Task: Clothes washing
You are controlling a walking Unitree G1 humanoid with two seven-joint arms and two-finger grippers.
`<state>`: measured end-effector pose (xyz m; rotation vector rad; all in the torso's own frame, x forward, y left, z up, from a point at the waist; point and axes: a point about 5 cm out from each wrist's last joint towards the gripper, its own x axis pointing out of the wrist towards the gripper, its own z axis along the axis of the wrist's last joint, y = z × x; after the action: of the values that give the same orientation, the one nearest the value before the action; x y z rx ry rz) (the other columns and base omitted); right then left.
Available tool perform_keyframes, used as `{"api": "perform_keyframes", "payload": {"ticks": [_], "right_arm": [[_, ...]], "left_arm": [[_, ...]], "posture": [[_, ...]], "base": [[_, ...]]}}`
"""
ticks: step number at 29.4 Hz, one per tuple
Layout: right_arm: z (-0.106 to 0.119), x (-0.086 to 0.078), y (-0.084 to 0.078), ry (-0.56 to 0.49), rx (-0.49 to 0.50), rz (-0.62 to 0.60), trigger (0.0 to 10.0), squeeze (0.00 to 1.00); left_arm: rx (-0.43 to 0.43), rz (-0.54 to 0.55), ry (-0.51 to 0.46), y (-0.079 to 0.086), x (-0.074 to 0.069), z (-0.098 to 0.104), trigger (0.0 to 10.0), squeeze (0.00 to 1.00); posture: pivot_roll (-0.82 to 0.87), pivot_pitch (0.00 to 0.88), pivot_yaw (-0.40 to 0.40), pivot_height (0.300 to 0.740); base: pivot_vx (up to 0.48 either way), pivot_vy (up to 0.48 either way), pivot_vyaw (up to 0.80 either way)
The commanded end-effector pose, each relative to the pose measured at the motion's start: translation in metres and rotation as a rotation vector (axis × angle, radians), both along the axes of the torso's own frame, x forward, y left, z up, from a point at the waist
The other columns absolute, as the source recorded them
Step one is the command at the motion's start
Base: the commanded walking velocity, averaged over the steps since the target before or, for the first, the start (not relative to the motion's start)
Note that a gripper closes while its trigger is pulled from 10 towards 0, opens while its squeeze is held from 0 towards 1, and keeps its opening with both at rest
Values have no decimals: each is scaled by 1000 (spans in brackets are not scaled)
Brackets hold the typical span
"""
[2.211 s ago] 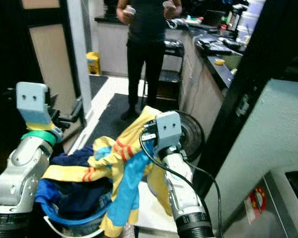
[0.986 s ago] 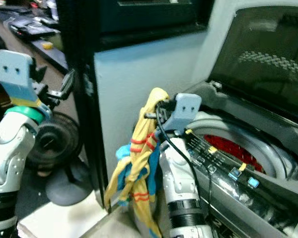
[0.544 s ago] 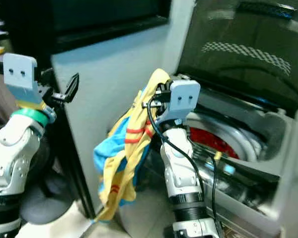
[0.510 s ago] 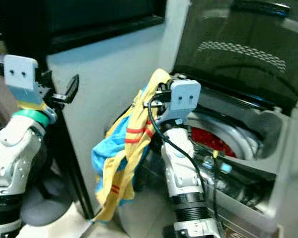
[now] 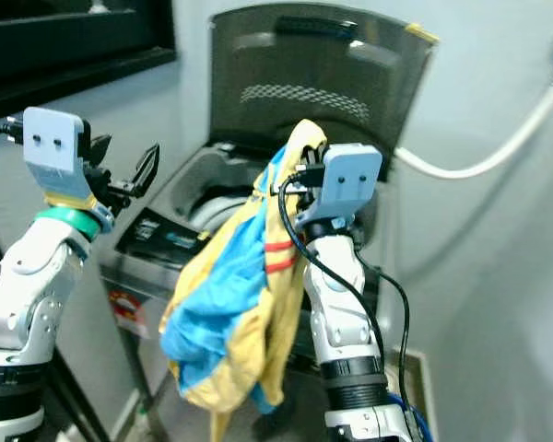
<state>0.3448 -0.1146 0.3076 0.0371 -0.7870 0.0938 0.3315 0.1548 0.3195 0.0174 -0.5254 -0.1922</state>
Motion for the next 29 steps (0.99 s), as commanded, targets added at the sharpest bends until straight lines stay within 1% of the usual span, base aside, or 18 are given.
{"api": "perform_keyframes", "payload": {"ticks": [1,4,8,11,13,16,23,29], "right_arm": [[3,-1,-3,-21,19,-12,10000,0],[4,-1,-5,-23,30,-19,10000,0],[5,-1,-3,-31,16,-12,10000,0],[2,-1,6,-19,-44,37,10000,0],[-1,-3,14,-32,-111,48,10000,0],[-5,-4,22,-28,-145,74,10000,0],[-8,-3,24,-18,-152,84,10000,0],[-9,-2,23,-16,-153,81,10000,0]], "left_arm": [[4,8,14,1,1,-4,10000,0],[5,10,18,1,1,-5,10000,0],[-13,21,13,2,2,-5,10000,0],[-14,45,-6,3,2,-3,10000,0],[-12,59,-27,3,1,-2,10000,0],[-5,68,-37,0,0,-2,10000,0],[4,81,-46,-1,0,-1,10000,0],[5,86,-52,0,1,0,10000,0]], "posture": [[23,27,41,740],[21,27,41,740],[21,27,39,740],[21,26,39,740],[21,27,38,740],[21,27,37,740],[23,26,35,740],[25,24,38,740]], "base": [[0,0,-800],[0,0,-800],[0,0,-800],[0,0,-671],[154,0,0],[459,0,0],[478,0,0],[344,0,0]]}}
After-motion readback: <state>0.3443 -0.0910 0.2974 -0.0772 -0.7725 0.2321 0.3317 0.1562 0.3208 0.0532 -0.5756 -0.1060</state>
